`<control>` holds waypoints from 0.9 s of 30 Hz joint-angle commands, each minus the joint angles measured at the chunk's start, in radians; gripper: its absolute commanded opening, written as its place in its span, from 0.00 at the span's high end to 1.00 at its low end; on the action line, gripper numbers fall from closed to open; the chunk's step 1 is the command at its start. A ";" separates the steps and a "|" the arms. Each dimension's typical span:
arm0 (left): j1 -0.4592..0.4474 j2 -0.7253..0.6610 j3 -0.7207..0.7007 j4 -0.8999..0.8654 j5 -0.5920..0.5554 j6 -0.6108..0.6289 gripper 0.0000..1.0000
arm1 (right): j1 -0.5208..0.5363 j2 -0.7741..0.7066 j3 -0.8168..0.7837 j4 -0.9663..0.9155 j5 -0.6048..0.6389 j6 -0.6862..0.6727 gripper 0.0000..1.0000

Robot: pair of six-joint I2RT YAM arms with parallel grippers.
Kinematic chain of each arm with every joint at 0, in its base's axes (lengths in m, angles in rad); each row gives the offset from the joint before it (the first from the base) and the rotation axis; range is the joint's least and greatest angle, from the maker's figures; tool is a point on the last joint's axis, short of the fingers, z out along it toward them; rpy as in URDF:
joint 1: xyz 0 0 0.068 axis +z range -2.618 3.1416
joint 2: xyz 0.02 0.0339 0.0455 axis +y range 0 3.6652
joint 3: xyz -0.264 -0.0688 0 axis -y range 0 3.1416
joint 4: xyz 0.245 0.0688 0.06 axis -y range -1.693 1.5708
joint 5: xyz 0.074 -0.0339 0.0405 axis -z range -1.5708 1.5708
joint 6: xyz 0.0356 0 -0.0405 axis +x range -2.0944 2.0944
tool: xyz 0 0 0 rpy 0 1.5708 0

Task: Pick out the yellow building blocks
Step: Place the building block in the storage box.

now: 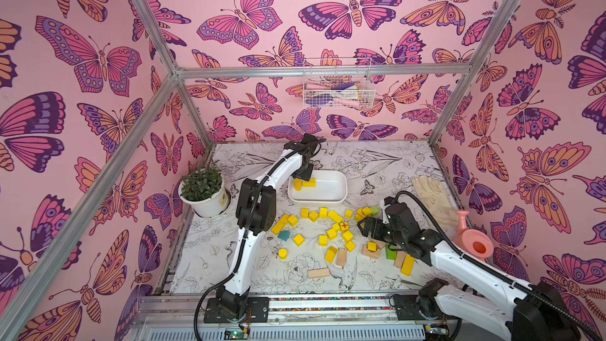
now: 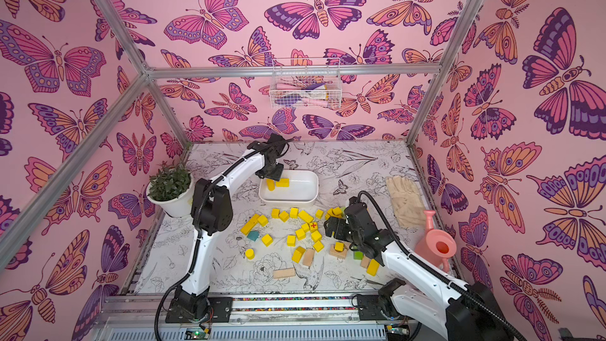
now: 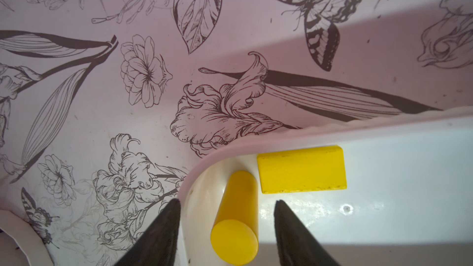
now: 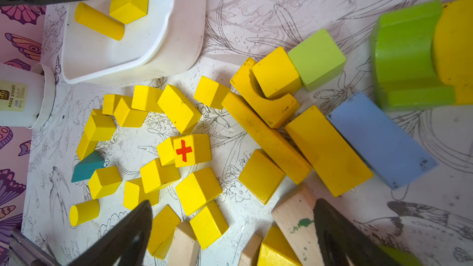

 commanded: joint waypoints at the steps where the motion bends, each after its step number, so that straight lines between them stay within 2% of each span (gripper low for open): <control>1: 0.006 -0.089 -0.018 -0.030 -0.016 -0.007 0.39 | -0.006 -0.023 -0.006 -0.009 -0.007 0.006 0.02; 7: 0.004 -0.269 -0.167 -0.030 0.036 -0.039 0.46 | -0.007 -0.038 -0.012 -0.015 -0.003 0.011 0.02; 11: -0.015 -0.436 -0.389 0.028 0.072 -0.074 0.52 | -0.007 -0.046 -0.013 -0.021 -0.004 0.013 0.02; 18: -0.094 -0.708 -0.765 0.124 0.132 -0.177 0.54 | -0.007 -0.091 -0.026 -0.030 0.005 0.020 0.01; 24: -0.171 -0.958 -1.040 0.178 0.194 -0.327 0.54 | -0.007 -0.077 -0.041 -0.030 -0.025 0.035 0.02; 27: -0.197 -1.098 -1.170 0.198 0.221 -0.409 0.44 | -0.007 -0.065 -0.034 -0.050 -0.066 0.021 0.02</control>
